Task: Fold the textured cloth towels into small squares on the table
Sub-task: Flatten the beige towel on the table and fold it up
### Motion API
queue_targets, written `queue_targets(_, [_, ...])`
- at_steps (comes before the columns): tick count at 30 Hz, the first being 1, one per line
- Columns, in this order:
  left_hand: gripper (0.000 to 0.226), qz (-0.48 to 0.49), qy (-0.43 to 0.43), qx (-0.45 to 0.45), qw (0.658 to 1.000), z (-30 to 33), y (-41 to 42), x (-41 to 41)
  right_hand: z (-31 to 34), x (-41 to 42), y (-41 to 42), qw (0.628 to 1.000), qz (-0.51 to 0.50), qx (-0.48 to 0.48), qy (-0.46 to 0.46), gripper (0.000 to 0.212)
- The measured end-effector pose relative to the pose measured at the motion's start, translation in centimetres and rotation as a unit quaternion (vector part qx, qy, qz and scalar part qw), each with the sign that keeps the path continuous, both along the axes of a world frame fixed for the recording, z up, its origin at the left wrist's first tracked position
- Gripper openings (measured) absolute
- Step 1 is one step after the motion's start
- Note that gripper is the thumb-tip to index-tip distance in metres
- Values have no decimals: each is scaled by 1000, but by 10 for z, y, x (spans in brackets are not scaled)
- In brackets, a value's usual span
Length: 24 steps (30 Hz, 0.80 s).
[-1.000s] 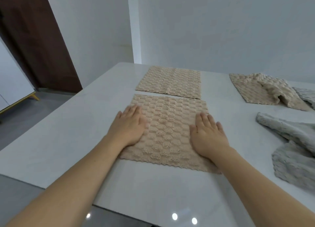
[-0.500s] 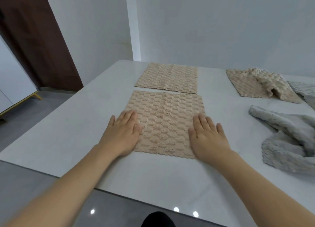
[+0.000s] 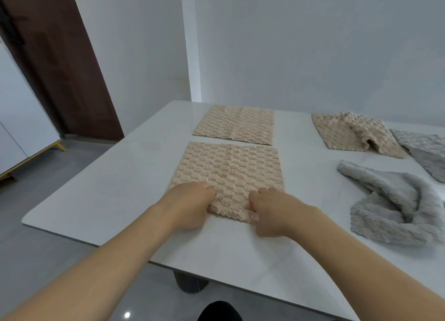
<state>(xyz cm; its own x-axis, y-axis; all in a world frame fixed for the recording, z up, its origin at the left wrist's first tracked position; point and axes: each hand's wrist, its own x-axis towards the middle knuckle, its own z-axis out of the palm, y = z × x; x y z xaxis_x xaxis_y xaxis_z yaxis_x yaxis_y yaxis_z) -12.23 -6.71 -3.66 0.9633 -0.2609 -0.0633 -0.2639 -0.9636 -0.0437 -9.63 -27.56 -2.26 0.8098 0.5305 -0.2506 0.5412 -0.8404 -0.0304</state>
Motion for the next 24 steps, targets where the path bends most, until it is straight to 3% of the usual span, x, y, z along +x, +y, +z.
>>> queue_targets(6, [12, 1, 85, -47, 995, 6, -9, -7, 5, -3, -18, 999, -21, -19, 35, 34])
queue_targets(10, [12, 71, 146, -100, 982, 18, -7, 0, 15, 8, -16, 994, -55, 20, 95, 25])
queue_targets(16, [29, 78, -45, -142, 986, 18, 3, 49, 6, 54, 6, 978, -104, 180, 21, 41])
queue_targets(22, [25, 54, -82, -186, 978, -13, 1, 127, -22, 112, 43, 979, -98, 174, -38, 53])
queue_targets(24, [39, 75, -62, -172, 980, -29, -4, 148, -37, 129, 51, 981, -103, 160, -41, 56])
